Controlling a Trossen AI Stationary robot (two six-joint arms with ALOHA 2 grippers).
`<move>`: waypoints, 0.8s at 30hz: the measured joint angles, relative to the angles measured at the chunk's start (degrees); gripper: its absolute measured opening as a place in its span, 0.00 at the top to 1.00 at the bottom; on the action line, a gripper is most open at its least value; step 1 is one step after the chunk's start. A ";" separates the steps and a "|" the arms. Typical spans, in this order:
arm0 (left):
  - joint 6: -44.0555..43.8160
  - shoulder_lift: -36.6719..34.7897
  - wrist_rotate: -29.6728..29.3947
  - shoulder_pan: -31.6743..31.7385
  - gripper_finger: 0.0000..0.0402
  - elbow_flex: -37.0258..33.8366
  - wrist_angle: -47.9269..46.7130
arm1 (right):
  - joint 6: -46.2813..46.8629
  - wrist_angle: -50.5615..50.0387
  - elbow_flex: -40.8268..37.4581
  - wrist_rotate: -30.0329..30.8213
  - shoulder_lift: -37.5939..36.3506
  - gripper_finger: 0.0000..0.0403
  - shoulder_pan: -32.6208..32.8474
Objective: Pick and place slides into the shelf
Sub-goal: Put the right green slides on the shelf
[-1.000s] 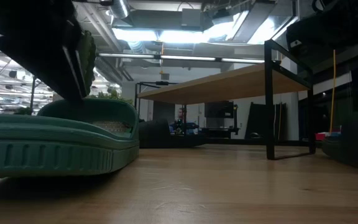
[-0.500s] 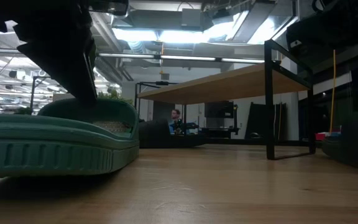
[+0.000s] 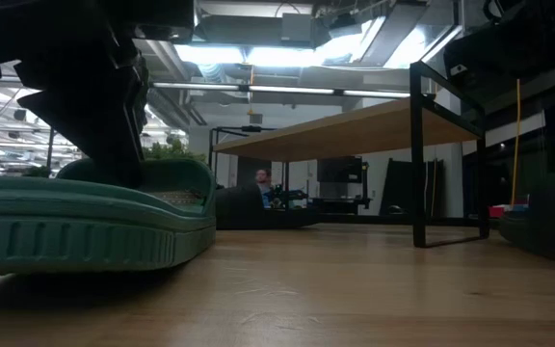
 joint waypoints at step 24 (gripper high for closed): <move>-0.04 0.00 0.06 -0.02 0.82 0.00 -0.06 | -0.02 -0.04 0.00 0.07 0.00 0.95 -0.01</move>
